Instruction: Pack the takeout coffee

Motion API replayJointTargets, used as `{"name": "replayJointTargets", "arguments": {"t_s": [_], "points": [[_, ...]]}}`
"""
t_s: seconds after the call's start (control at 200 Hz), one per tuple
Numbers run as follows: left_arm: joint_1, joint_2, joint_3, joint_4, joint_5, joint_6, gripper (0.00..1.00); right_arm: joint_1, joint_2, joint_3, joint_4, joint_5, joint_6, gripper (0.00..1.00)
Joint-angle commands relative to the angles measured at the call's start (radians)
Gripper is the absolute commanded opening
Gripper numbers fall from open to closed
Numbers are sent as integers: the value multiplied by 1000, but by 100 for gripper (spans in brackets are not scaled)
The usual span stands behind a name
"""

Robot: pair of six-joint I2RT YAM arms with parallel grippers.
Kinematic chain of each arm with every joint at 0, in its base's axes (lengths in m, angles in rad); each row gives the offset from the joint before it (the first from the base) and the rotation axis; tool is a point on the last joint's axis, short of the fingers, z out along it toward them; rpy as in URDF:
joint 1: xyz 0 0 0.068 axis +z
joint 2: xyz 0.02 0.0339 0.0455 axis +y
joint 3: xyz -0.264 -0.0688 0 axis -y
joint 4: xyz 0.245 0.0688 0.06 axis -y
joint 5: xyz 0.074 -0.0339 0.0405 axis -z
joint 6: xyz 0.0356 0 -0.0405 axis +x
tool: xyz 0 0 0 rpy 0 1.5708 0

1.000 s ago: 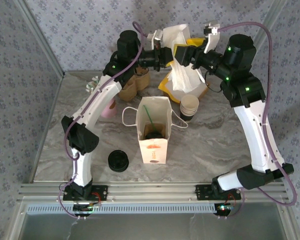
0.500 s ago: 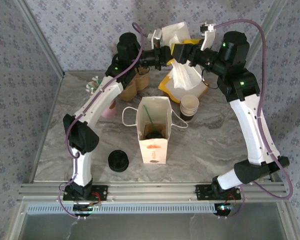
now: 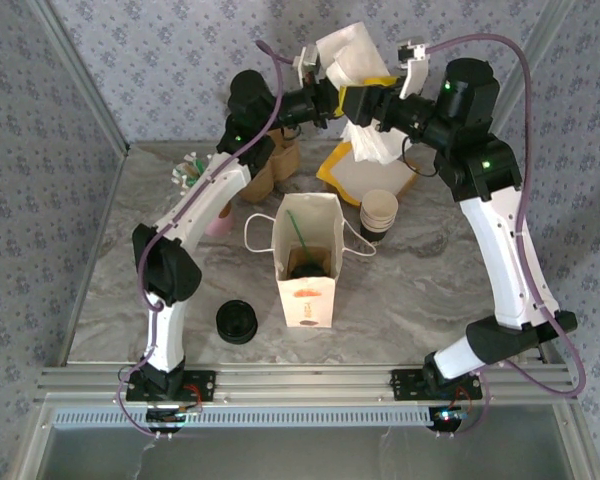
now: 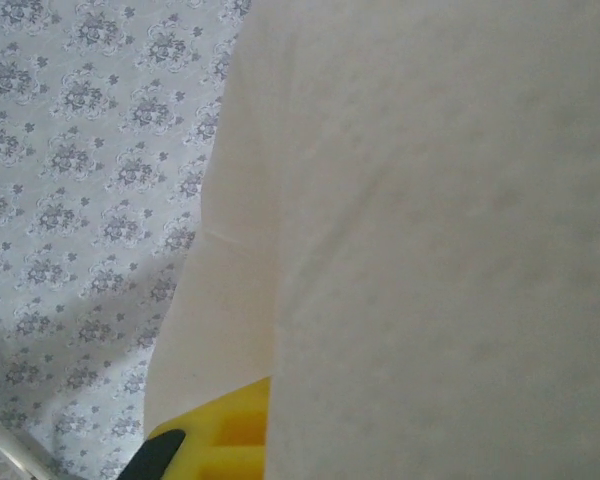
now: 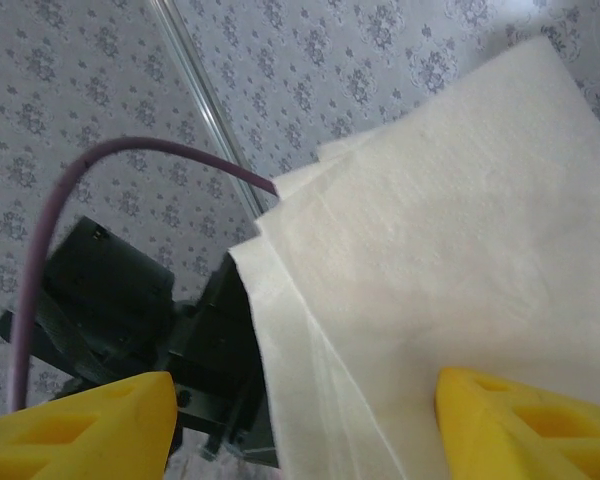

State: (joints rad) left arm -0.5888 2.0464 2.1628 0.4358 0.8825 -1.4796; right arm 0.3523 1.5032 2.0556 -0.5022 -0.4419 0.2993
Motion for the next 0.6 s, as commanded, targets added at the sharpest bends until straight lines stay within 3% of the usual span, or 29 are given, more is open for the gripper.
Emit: {"name": "replayJointTargets", "arguments": {"t_s": [0.0,0.36,0.455,0.595], "points": [[8,19,45,109,-7,-42,0,9,11,84,-30,-7,-11,70],[28,56,69,202,-1,-134,0,-4,14,234,-155,41,-49,72],[34,45,66,203,9,-135,0,-64,-9,235,-167,96,-16,72],[40,29,65,198,32,-135,0,-244,-33,195,-169,100,137,71]]}}
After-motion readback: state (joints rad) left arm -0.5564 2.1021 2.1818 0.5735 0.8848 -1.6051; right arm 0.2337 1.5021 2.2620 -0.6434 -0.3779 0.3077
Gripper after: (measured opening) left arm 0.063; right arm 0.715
